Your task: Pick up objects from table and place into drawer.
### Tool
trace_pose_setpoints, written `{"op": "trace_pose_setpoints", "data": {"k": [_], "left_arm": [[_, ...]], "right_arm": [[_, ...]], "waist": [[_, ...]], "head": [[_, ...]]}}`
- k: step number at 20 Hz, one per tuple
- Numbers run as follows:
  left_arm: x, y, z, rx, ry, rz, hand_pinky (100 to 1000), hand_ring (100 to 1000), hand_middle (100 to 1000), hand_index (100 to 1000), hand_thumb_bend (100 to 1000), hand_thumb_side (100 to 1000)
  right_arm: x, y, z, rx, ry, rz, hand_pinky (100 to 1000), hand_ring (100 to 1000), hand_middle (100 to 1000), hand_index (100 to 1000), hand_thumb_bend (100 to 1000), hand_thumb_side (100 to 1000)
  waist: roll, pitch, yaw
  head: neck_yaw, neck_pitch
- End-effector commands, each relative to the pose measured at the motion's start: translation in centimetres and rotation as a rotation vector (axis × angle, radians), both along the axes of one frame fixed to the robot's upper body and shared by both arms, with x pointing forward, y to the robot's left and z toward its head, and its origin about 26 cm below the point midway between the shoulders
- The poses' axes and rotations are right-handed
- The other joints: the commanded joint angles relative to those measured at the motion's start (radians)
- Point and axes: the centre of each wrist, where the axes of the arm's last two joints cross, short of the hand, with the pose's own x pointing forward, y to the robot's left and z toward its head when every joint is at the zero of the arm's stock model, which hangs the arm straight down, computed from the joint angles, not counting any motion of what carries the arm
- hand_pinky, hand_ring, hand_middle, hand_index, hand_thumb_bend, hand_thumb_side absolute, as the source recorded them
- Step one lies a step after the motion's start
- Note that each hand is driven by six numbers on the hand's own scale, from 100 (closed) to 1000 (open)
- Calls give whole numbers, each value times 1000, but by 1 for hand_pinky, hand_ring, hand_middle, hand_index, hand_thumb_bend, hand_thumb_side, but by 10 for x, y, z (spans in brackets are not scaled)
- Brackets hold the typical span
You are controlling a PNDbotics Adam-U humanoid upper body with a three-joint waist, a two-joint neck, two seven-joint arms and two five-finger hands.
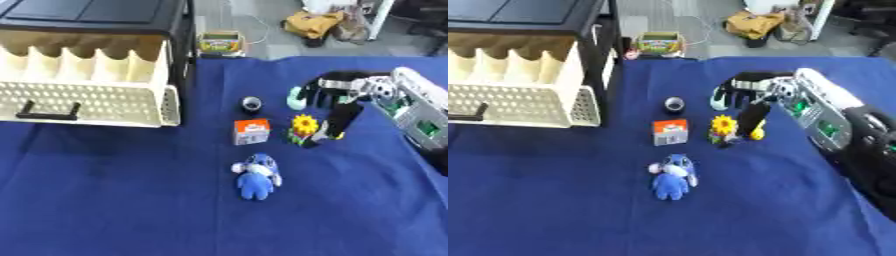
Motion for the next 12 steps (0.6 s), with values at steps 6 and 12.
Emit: {"op": "trace_pose_setpoints", "data": {"k": [6, 12], "left_arm": [[-4, 2, 7, 3, -26, -2, 100, 100, 100, 756, 247, 1000], [-4, 2, 7, -3, -25, -4, 100, 100, 100, 752, 242, 1000]], "right_arm": [[5, -9, 0, -9, -32, -44, 640, 735, 706, 865, 638, 288], [9, -11, -1, 14, -43, -72, 631, 725, 681, 852, 617, 313]], "waist": [[4, -10, 9], [3, -5, 12]], "head": [[-4, -14], [-3, -14]]}}
